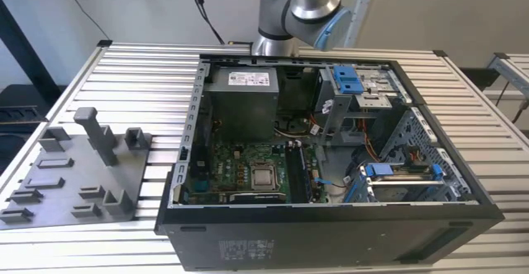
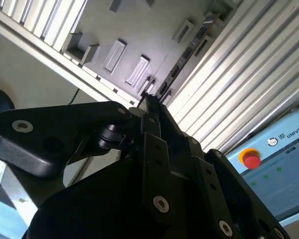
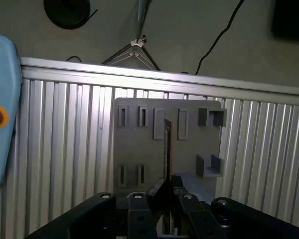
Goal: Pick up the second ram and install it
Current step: 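Pick up the second ram and move it above second insertion slot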
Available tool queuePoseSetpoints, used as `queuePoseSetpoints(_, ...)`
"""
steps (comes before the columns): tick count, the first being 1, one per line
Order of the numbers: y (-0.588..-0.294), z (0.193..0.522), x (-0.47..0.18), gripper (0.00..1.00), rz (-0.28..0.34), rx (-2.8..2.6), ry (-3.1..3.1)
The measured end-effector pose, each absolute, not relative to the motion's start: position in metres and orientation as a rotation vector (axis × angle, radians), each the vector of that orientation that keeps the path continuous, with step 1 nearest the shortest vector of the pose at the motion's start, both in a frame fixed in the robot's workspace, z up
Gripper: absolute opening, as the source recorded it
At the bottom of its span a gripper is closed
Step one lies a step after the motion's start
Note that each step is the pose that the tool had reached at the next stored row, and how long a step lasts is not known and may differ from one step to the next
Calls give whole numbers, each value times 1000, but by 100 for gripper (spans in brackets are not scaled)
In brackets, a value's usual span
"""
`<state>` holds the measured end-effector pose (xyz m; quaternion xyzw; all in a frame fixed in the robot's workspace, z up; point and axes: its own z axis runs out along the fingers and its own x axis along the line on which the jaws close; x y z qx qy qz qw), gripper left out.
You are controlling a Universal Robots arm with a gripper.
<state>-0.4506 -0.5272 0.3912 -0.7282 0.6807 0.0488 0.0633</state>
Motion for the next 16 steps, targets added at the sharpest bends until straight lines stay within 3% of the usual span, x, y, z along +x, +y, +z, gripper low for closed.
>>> queuePoseSetpoints(16,-524,391,-436,17,147,-2191,2066)
